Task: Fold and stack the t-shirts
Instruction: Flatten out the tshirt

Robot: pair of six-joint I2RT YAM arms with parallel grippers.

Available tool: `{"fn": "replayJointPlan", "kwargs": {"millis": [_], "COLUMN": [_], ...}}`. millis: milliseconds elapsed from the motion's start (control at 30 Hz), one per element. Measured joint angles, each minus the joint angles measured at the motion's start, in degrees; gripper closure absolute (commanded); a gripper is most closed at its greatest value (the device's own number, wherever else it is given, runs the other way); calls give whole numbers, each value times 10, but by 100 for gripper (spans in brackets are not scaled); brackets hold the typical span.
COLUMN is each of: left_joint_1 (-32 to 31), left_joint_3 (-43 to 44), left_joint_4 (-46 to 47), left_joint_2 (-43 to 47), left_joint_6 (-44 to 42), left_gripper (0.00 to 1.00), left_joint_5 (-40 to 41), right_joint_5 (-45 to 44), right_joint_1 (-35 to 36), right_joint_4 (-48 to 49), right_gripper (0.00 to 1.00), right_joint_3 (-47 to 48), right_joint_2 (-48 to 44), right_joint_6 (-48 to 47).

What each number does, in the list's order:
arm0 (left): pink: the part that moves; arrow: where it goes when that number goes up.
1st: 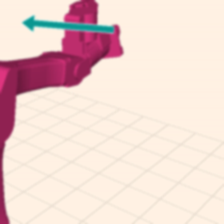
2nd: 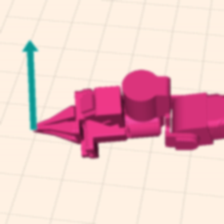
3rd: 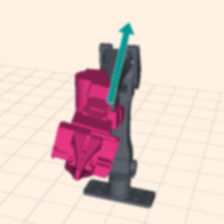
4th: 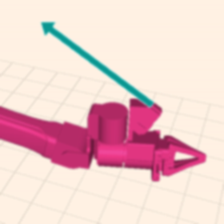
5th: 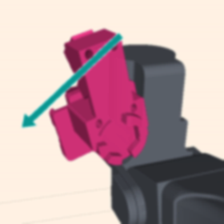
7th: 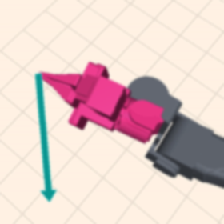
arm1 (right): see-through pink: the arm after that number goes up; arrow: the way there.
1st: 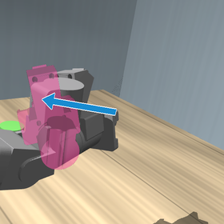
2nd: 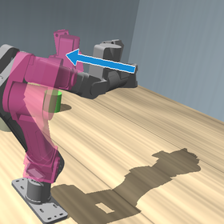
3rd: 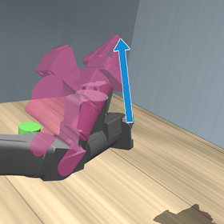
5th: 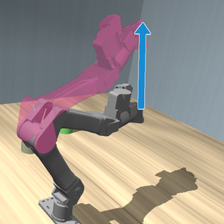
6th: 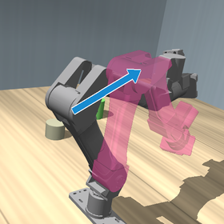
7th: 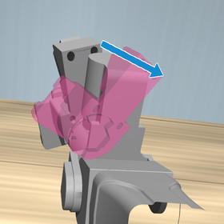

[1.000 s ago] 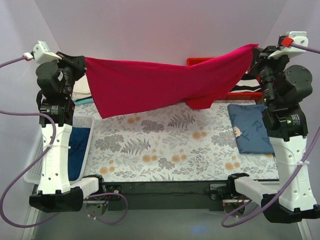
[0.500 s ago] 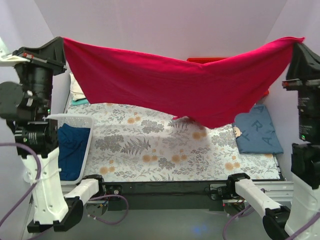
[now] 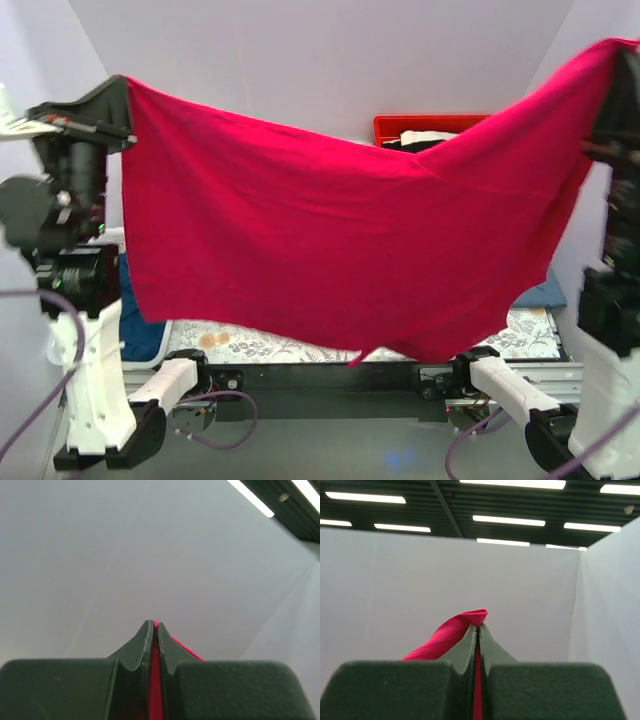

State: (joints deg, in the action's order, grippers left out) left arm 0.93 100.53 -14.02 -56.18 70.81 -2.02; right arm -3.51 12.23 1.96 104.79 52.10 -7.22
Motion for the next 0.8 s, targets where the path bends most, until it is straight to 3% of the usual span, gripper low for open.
{"fn": "replayJointPlan", "kwargs": {"millis": [167, 300, 400, 600, 800], "left_joint_1": [0, 0, 0, 0, 1], "left_joint_3": [-163, -275, -325, -299, -122], "left_joint_4": [50, 89, 125, 224, 268], "left_joint_2": [-58, -168, -259, -455, -674], "left_joint_6": [17, 37, 57, 97, 129], "left_gripper": [100, 100, 100, 100, 100], "left_joint_5": [7, 35, 58, 88, 89], "right_joint_5": [-29, -50, -57, -59, -51], "right_joint_1": [0, 0, -1, -9, -23], "right_joint_4": [68, 104, 113, 137, 150], "right_gripper": [99, 99, 99, 99, 99], "right_joint_3": [-140, -229, -243, -153, 35], "right_joint_2": [75, 200, 309, 522, 702], "right_joint_6": [-1, 3, 10, 26, 56]}}
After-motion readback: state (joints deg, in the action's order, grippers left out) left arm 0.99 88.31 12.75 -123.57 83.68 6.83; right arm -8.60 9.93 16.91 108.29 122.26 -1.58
